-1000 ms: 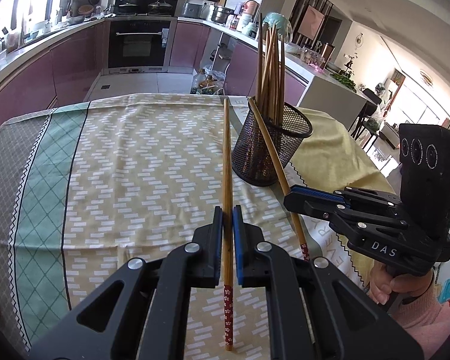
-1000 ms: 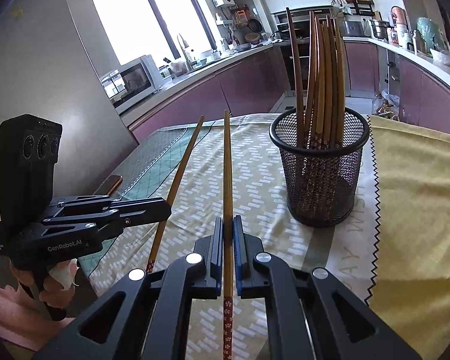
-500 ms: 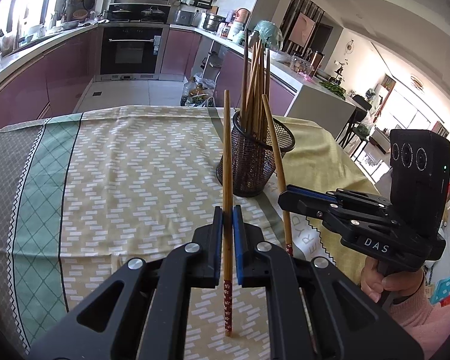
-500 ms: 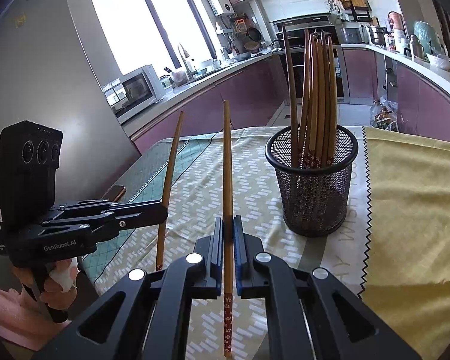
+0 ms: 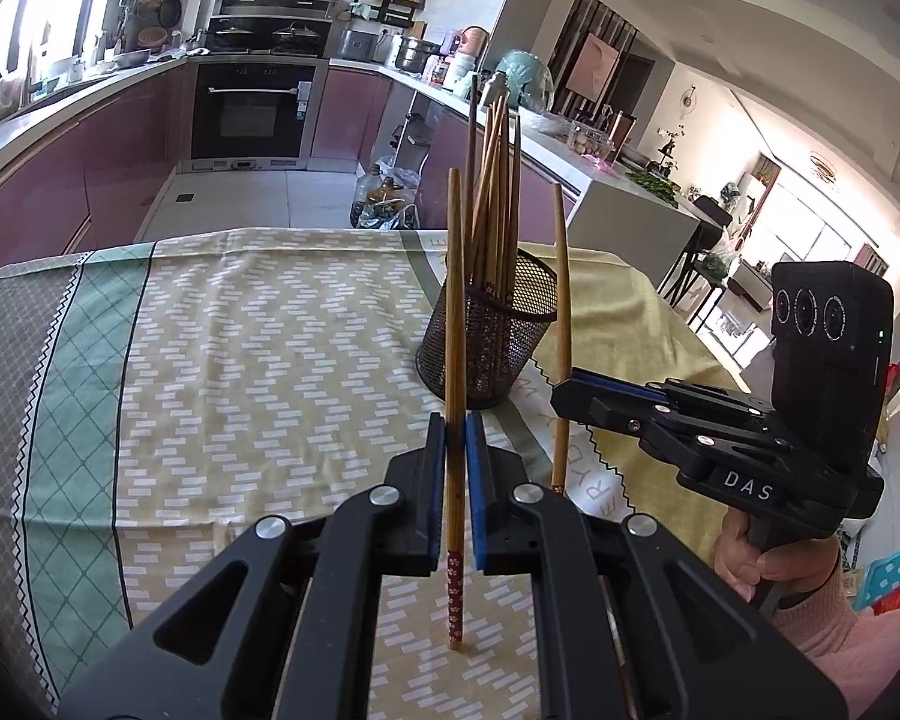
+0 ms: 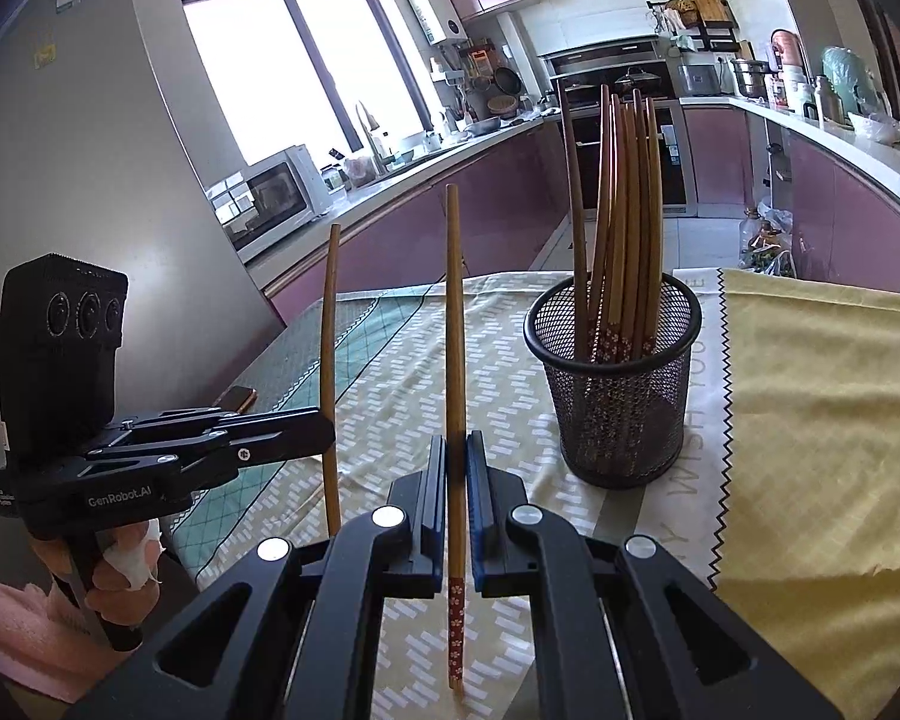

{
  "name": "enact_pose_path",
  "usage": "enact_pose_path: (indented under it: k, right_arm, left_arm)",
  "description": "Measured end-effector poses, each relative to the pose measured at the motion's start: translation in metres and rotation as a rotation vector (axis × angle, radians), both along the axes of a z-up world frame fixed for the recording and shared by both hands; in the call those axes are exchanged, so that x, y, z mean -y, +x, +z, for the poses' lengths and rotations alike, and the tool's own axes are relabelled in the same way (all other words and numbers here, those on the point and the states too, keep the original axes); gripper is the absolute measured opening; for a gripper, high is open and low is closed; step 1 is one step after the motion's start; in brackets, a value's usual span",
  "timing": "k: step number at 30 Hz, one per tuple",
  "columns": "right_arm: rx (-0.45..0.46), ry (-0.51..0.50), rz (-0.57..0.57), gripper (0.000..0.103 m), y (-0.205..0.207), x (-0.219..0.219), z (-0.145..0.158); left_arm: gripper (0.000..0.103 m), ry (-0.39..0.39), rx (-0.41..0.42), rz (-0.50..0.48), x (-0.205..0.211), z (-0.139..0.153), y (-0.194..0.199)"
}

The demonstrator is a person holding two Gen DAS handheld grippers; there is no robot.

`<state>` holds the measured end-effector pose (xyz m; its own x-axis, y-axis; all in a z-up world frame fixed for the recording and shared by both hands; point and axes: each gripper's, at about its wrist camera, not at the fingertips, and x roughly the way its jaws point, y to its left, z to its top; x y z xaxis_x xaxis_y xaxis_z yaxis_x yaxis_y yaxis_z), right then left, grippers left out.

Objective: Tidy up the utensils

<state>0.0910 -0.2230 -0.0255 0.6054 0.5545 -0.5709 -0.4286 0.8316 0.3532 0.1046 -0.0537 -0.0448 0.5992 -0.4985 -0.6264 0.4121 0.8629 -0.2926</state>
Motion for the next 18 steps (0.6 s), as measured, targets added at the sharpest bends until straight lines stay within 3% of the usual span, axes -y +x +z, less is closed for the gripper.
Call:
enact_pose_path:
  k: [18]
  right_arm:
    - [0.029,0.004,-0.013,0.006,0.0020,-0.0037,0.0071]
  left_arm:
    - [0.007,-0.004,0.023,-0.003,0.0039,0.0078,0.0008]
